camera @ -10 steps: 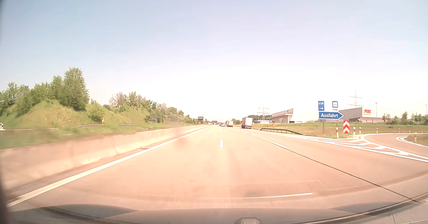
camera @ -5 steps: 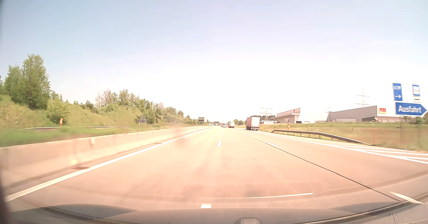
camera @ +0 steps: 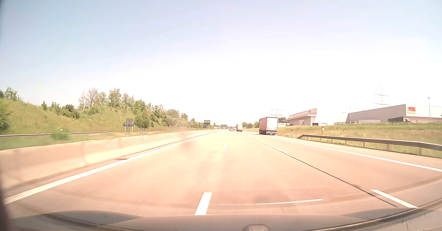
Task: Follow the waypoints while adhering to traffic rules and regulations
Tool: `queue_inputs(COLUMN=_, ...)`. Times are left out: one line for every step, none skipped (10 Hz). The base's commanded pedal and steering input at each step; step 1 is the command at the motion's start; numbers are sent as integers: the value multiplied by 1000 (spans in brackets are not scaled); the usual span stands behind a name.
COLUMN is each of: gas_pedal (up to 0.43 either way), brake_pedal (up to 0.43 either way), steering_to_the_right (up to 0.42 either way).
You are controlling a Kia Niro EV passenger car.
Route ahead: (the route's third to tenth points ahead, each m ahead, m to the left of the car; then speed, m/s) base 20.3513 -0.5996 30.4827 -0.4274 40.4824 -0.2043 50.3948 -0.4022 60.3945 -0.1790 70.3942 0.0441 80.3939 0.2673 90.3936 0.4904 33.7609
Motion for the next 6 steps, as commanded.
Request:
queue_inputs(gas_pedal=319, brake_pedal=0, steering_to_the_right=-2)
queue_inputs(gas_pedal=319, brake_pedal=0, steering_to_the_right=-2)
queue_inputs(gas_pedal=319, brake_pedal=0, steering_to_the_right=-2)
queue_inputs(gas_pedal=311, brake_pedal=0, steering_to_the_right=-3)
queue_inputs(gas_pedal=299, brake_pedal=0, steering_to_the_right=-4)
queue_inputs(gas_pedal=268, brake_pedal=0, steering_to_the_right=-4)
